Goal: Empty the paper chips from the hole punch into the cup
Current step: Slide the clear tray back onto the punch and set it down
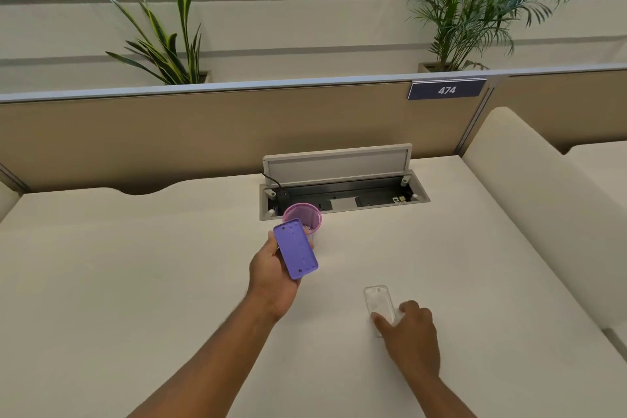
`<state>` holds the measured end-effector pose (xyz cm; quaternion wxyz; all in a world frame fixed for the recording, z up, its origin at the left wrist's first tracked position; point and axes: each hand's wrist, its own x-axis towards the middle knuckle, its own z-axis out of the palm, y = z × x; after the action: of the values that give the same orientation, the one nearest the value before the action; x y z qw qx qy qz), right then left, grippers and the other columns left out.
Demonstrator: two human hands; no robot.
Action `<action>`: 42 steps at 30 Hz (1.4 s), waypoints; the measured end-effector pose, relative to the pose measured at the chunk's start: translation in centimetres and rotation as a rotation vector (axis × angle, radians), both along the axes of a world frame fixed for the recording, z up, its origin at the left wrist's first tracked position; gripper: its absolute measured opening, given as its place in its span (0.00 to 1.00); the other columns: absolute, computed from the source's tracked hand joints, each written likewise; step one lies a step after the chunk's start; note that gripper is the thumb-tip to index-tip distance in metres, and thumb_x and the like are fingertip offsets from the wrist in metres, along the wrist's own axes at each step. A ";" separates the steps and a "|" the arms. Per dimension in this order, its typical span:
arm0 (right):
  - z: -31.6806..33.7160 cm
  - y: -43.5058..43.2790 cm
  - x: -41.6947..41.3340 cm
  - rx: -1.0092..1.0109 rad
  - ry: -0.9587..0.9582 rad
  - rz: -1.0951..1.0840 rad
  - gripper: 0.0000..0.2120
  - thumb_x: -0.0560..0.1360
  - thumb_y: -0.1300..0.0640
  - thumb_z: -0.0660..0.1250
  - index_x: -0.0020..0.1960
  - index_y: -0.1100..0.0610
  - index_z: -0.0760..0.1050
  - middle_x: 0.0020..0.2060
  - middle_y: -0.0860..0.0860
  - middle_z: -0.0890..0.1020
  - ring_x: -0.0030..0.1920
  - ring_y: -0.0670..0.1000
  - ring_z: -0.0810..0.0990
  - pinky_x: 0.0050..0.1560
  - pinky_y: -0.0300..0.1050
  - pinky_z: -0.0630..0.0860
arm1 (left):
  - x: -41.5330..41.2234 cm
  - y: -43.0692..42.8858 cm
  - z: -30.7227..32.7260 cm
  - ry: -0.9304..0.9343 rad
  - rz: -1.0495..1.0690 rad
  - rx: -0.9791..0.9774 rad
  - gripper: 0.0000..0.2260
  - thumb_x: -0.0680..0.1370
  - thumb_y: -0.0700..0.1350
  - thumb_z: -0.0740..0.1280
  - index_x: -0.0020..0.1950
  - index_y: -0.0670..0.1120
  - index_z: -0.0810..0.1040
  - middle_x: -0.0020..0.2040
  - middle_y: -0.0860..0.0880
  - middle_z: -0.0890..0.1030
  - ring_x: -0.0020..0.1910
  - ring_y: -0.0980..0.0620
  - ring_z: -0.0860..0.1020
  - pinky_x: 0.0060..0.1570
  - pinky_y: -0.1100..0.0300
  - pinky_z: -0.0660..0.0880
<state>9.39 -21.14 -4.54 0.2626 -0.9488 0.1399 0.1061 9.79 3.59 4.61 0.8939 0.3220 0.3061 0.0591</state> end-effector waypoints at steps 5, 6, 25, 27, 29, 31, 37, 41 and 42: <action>0.8 0.8 -0.6 -0.060 0.001 0.016 0.28 0.71 0.36 0.75 0.61 0.53 0.75 0.57 0.53 0.77 0.61 0.58 0.79 0.53 0.54 0.79 | -3.0 -1.3 0.1 0.029 -0.015 -0.001 0.20 0.87 0.53 0.54 0.68 0.44 0.80 0.51 0.44 0.87 0.52 0.42 0.81 0.50 0.49 0.77; 0.9 0.9 -0.6 -0.062 0.007 0.016 0.28 0.71 0.35 0.75 0.60 0.53 0.75 0.57 0.53 0.78 0.61 0.58 0.79 0.53 0.54 0.79 | -3.5 -1.5 0.1 0.041 -0.015 0.000 0.20 0.87 0.53 0.54 0.67 0.45 0.80 0.53 0.43 0.87 0.52 0.41 0.81 0.50 0.49 0.77; 8.5 2.3 -4.2 0.675 -0.458 0.055 0.10 0.80 0.64 0.68 0.50 0.52 0.85 0.46 0.46 0.87 0.44 0.51 0.87 0.43 0.49 0.87 | -11.5 -6.8 -1.5 0.164 -0.093 -0.018 0.25 0.85 0.59 0.56 0.64 0.41 0.82 0.54 0.41 0.87 0.49 0.38 0.85 0.45 0.46 0.84; 9.6 3.0 -5.1 0.583 -0.604 0.225 0.10 0.79 0.67 0.71 0.55 0.56 0.87 0.46 0.43 0.87 0.45 0.45 0.86 0.47 0.42 0.83 | -11.8 -7.3 -1.3 0.171 -0.101 -0.011 0.25 0.85 0.59 0.56 0.63 0.41 0.82 0.51 0.41 0.88 0.49 0.37 0.84 0.46 0.45 0.83; 10.2 3.5 -5.9 0.492 -0.723 0.365 0.11 0.77 0.69 0.73 0.57 0.60 0.87 0.48 0.44 0.87 0.46 0.42 0.85 0.50 0.31 0.80 | -12.1 -7.7 -1.2 0.175 -0.112 -0.011 0.26 0.85 0.60 0.55 0.63 0.42 0.82 0.49 0.41 0.89 0.50 0.37 0.83 0.46 0.45 0.83; 10.2 3.6 -6.7 0.409 -0.791 0.475 0.12 0.76 0.70 0.74 0.57 0.60 0.86 0.49 0.48 0.88 0.47 0.46 0.85 0.50 0.36 0.82 | -12.3 -8.0 -1.1 0.177 -0.113 -0.024 0.26 0.85 0.61 0.55 0.64 0.43 0.82 0.50 0.40 0.89 0.50 0.38 0.83 0.47 0.45 0.82; 9.5 3.4 -9.0 0.055 -0.978 0.796 0.10 0.73 0.67 0.74 0.53 0.61 0.86 0.51 0.55 0.88 0.50 0.57 0.86 0.51 0.53 0.82 | -13.2 -8.2 -0.6 0.108 -0.163 -0.073 0.30 0.85 0.63 0.51 0.67 0.44 0.82 0.58 0.38 0.86 0.53 0.42 0.85 0.53 0.48 0.82; 9.0 3.6 -10.4 -0.034 -0.964 0.928 0.10 0.77 0.61 0.72 0.57 0.58 0.86 0.57 0.54 0.88 0.60 0.55 0.86 0.61 0.55 0.81 | -13.9 -8.2 -0.4 0.058 -0.171 -0.126 0.31 0.84 0.63 0.53 0.69 0.42 0.81 0.65 0.38 0.84 0.64 0.40 0.83 0.65 0.44 0.79; 8.9 3.5 -10.7 -0.047 -0.963 0.939 0.11 0.77 0.59 0.71 0.58 0.58 0.86 0.58 0.53 0.88 0.61 0.55 0.86 0.63 0.55 0.81 | -14.0 -8.2 -0.3 0.050 -0.171 -0.133 0.30 0.84 0.63 0.53 0.70 0.42 0.80 0.66 0.37 0.83 0.64 0.39 0.83 0.62 0.45 0.82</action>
<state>-1.26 -17.65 4.32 0.2010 -0.8559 -0.4179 -0.2288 -4.25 -4.65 4.35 0.9072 0.2883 0.3030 -0.0457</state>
